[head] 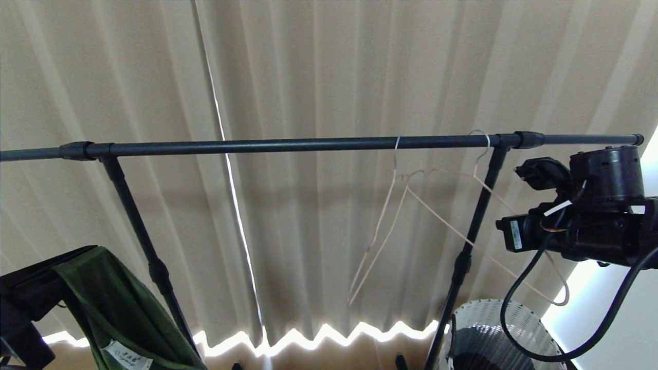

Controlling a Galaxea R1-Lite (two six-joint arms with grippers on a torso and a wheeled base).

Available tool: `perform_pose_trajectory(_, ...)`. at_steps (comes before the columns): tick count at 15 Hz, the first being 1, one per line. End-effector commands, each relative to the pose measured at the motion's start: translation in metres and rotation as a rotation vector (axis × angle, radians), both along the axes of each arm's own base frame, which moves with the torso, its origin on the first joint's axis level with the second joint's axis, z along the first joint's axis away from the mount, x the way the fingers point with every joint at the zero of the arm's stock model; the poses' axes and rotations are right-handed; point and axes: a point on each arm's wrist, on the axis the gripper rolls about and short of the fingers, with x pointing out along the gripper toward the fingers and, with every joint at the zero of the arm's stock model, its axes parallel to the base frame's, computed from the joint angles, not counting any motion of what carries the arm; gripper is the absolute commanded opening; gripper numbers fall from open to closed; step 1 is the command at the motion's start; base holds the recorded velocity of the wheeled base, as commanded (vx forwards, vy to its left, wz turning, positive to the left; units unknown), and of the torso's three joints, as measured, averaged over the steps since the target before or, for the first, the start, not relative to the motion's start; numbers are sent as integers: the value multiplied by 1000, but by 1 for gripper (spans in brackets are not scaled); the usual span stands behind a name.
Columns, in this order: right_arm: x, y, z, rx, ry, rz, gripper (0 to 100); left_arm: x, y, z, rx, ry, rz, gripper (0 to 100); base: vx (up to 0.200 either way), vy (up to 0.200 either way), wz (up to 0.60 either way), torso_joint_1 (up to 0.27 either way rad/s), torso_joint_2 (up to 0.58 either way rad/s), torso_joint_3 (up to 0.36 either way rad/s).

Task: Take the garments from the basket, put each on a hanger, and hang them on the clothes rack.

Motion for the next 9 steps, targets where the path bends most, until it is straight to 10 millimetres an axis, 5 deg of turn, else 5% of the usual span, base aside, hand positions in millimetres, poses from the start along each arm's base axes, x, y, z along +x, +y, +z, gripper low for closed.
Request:
perform_pose_trajectory(1,-13,-3,17,13,-64,1,0,0,0,0,0,-1,0,0,0,0,0,0,0,0)
perform_pose_trajectory(9,-45,-7,29,19,-117,10,0,-1,0,1,12,-11,-1,0,0,0,0,0,0,0)
